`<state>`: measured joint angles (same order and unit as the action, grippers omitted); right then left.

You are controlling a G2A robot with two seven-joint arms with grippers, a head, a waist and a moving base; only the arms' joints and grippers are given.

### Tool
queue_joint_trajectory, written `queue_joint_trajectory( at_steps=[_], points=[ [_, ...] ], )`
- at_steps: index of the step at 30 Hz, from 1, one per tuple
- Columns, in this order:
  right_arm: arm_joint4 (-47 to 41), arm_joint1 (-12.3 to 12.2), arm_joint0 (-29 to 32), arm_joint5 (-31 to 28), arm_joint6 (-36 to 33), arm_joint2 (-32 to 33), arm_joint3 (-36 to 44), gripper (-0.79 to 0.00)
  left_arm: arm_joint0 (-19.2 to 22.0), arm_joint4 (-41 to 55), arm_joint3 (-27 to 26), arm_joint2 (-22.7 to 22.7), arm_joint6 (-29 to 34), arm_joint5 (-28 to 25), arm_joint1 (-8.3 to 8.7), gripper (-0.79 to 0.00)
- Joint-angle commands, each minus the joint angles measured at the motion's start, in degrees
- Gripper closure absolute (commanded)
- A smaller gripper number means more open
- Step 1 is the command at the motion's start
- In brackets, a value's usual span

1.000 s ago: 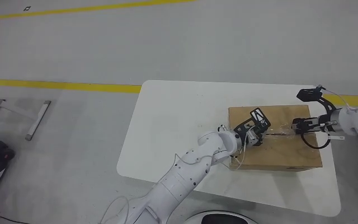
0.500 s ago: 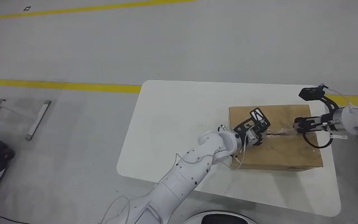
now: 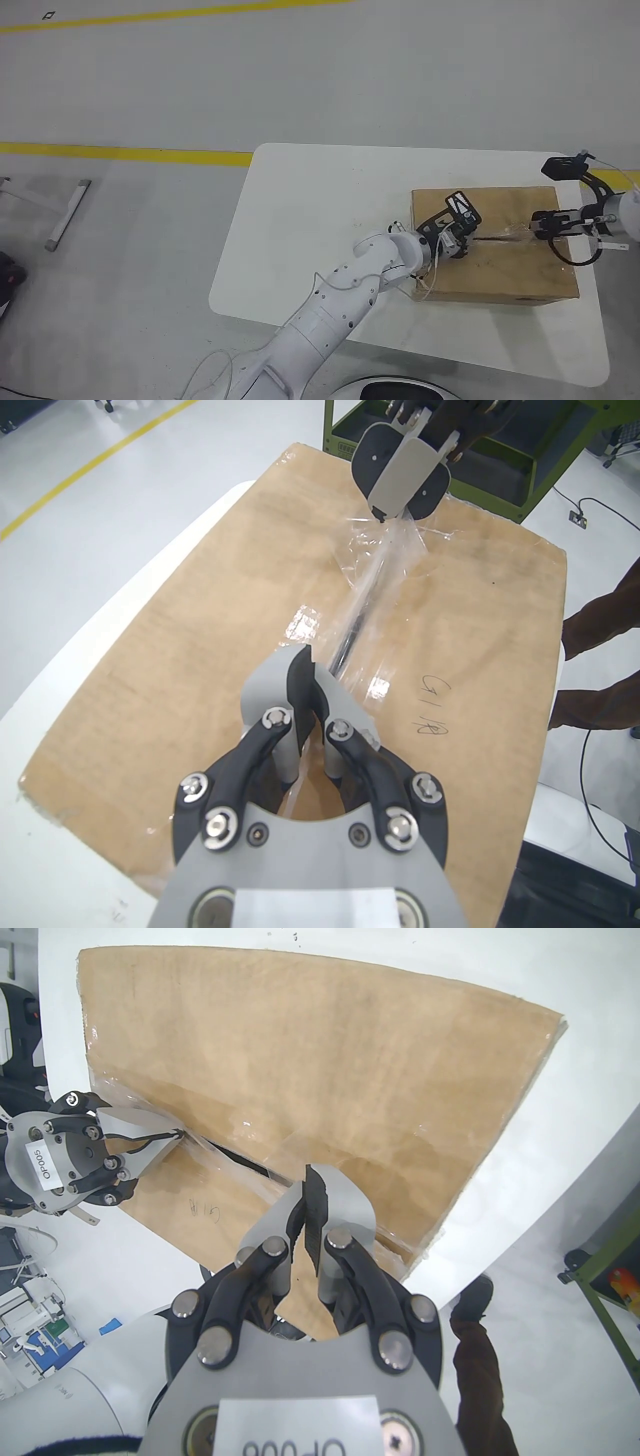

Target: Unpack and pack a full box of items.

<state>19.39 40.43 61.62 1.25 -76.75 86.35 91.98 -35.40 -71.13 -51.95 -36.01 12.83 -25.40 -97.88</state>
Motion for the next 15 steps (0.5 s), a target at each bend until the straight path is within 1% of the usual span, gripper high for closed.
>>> queue_joint_trajectory(
  at_steps=[1, 15],
  points=[
    [-0.1, -0.1, 0.3, 0.0, -0.1, 0.4, 0.0, 0.0, 0.0, -0.2, 0.1, -0.1, 0.1, -0.1, -0.06, 0.0],
    [-0.8, -0.8, 2.3, -0.1, -0.4, 3.0, 0.1, 0.0, -0.7, -1.0, 0.3, -1.0, -0.1, -0.1, -0.44, 0.0]
  ],
)
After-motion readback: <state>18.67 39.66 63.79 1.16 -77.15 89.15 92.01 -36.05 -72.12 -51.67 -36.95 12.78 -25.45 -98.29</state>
